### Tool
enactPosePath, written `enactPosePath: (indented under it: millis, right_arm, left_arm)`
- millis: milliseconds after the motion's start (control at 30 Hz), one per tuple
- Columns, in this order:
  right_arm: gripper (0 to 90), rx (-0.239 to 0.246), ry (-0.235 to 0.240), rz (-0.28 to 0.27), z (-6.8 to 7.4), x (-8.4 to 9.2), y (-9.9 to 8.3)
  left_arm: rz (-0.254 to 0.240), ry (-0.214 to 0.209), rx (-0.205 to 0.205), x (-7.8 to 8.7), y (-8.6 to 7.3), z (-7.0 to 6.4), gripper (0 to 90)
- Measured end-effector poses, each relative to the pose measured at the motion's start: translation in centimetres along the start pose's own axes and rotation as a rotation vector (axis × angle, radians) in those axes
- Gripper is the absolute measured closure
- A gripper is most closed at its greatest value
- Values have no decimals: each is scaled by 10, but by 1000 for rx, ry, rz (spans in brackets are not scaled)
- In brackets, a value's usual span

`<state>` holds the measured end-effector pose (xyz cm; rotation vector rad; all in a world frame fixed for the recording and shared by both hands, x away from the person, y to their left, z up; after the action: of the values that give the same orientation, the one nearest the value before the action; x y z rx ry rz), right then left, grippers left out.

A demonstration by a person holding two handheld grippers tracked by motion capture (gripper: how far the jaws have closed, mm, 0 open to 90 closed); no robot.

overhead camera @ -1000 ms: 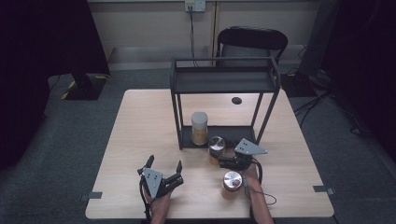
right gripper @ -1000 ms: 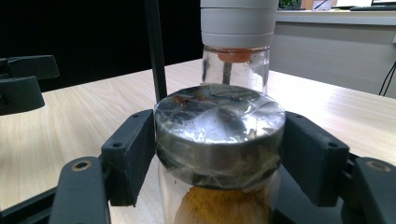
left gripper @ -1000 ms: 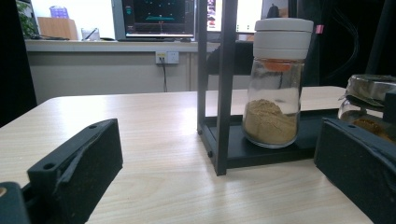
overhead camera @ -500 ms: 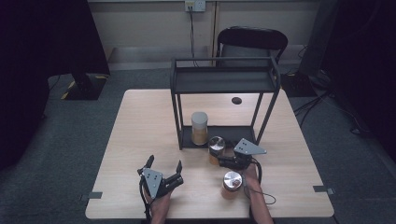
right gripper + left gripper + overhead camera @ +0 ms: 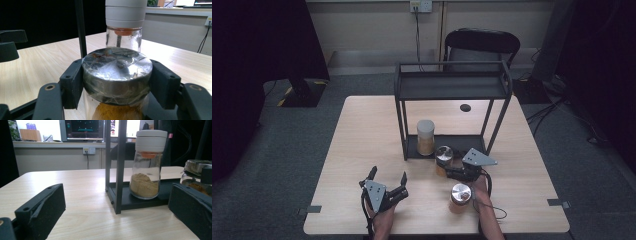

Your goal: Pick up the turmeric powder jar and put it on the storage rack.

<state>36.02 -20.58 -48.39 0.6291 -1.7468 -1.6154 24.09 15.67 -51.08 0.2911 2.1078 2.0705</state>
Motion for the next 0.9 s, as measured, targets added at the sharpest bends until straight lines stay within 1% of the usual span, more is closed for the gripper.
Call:
enactPosePath:
  millis: [433,567,800,900]
  right_arm:
    - [346,-2,-2,5,0,1,1]
    - [346,-15,-3,-2,-1,3,1]
    - [346,0,0,-4,-1,4,4]
    - [346,-2,1,-8,-1,5,5]
  left_arm:
    - [2,1,2,0,0,0,6]
    - [1,1,3,0,0,0,6]
    - [1,2,3,0,0,0,6]
    - [2,1,3,0,0,0,6]
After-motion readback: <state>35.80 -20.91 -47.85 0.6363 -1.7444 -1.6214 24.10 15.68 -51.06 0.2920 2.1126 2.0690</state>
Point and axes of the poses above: each handheld gripper's, and its own axes: x roughly backward along the jaws, y roughly out of its top, z roughly to its left, the point moved 7 cm from there along -x, roughly forward along the jaws, and after that the axes turned 2 degrees about -y, right-handed, at the moved point
